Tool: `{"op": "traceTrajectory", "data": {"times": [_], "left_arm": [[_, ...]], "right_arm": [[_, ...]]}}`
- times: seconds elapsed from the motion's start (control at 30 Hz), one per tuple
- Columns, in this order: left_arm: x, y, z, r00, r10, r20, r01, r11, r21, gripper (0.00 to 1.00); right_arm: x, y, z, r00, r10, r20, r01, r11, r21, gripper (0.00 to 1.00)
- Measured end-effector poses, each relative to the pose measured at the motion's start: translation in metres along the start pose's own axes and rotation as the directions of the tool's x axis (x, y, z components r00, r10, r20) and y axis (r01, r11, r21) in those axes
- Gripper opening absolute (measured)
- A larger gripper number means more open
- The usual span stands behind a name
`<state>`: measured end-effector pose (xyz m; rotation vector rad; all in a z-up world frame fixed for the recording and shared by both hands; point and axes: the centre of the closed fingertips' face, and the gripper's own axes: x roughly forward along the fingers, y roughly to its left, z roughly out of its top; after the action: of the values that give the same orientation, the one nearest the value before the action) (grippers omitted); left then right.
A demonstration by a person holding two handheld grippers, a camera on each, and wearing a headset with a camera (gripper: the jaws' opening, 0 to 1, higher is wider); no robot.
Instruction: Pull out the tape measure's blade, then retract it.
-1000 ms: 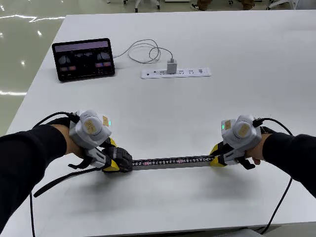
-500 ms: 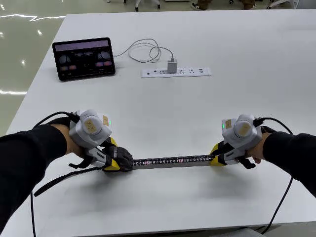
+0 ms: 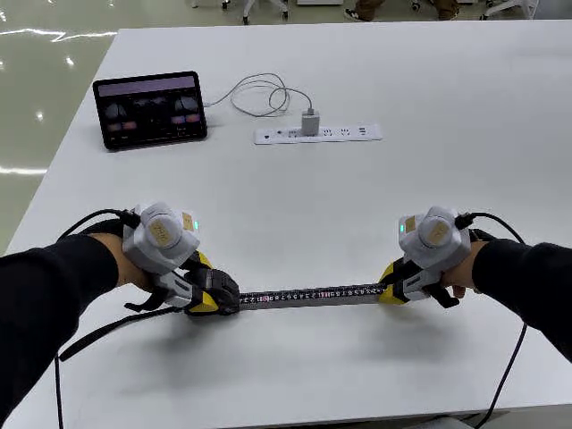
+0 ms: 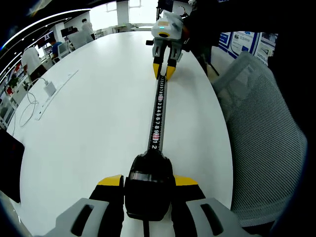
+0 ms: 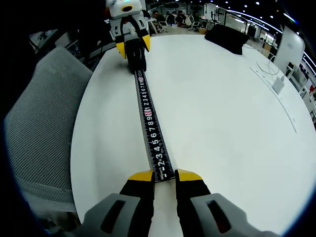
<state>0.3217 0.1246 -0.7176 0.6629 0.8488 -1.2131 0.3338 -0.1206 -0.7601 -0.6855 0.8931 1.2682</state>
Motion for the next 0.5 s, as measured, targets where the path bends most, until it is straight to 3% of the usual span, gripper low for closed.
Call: {"op": "traceTrajectory", "data": {"times": [0.27, 0.5], "left_arm": [[0.0012, 0.0013, -0.0006, 0.9996, 0.026, -0.010, -0.026, 0.999, 0.034, 0.33], [-0.0013, 0.0049, -0.0039, 0.9981, 0.062, 0.003, -0.062, 0.998, -0.020, 0.34]], "right_arm": [[0.0004, 0.0010, 0.0004, 0.9995, -0.021, -0.023, 0.020, 0.999, -0.040, 0.12], [-0.0013, -0.0024, -0.0009, 0.9975, -0.061, -0.035, 0.059, 0.997, -0.047, 0.19]]}}
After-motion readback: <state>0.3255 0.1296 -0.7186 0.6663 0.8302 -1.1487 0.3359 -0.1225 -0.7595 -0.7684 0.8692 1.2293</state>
